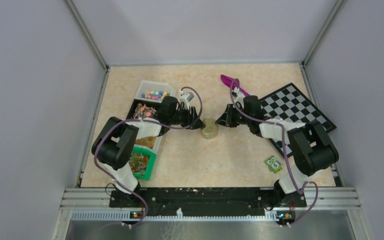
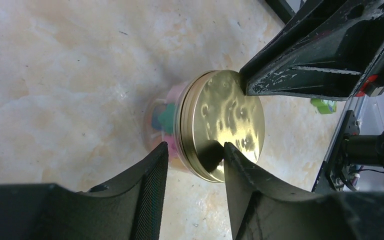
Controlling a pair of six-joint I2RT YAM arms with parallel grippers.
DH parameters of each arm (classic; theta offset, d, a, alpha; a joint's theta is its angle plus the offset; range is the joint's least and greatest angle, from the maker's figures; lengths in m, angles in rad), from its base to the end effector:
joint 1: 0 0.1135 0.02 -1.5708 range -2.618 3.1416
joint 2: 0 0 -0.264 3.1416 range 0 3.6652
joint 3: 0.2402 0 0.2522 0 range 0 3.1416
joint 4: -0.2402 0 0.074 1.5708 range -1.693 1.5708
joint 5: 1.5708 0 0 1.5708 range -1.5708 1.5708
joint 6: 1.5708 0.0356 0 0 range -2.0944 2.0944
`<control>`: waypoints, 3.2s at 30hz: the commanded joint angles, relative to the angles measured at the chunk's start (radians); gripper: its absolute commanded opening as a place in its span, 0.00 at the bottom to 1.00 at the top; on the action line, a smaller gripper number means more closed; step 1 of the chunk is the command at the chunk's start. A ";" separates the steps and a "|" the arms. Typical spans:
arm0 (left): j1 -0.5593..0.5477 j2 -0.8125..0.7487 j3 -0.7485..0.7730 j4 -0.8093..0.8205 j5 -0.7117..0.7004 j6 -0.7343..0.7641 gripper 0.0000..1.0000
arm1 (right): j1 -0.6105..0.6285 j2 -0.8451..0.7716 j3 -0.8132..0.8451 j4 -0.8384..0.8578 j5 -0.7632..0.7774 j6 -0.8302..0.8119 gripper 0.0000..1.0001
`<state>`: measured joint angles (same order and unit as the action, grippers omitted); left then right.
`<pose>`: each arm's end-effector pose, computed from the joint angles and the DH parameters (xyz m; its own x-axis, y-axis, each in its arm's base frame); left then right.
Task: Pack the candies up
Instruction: Screw the bottle lid onto the packing bottle.
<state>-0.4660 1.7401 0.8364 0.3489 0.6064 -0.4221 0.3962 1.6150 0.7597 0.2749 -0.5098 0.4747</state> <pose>0.3044 -0.1758 0.1640 -0.7579 0.0044 -0.6524 0.5388 0.5681 -0.6221 0.2936 0.1416 0.1741 -0.7760 0.1079 -0.6215 -0.4032 0.6728 0.6202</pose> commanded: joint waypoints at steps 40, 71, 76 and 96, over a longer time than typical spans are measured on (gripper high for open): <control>-0.023 -0.085 0.018 -0.067 0.007 -0.036 0.64 | 0.061 -0.267 0.095 -0.445 0.179 -0.257 0.79; -0.111 -0.055 -0.017 -0.227 -0.235 -0.062 0.21 | 0.142 -0.448 -0.335 0.136 0.332 0.262 0.50; -0.114 -0.111 -0.061 -0.225 -0.284 -0.088 0.17 | 0.142 -0.442 -0.417 0.237 0.361 0.521 0.62; -0.157 -0.240 0.136 -0.502 -0.334 0.363 0.93 | 0.117 -0.086 -0.250 0.501 0.068 0.332 0.53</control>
<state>-0.6228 1.4715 0.8677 -0.0719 0.2306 -0.2684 0.5327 1.5234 0.4488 0.6956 -0.3489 0.8909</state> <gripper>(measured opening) 0.891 0.463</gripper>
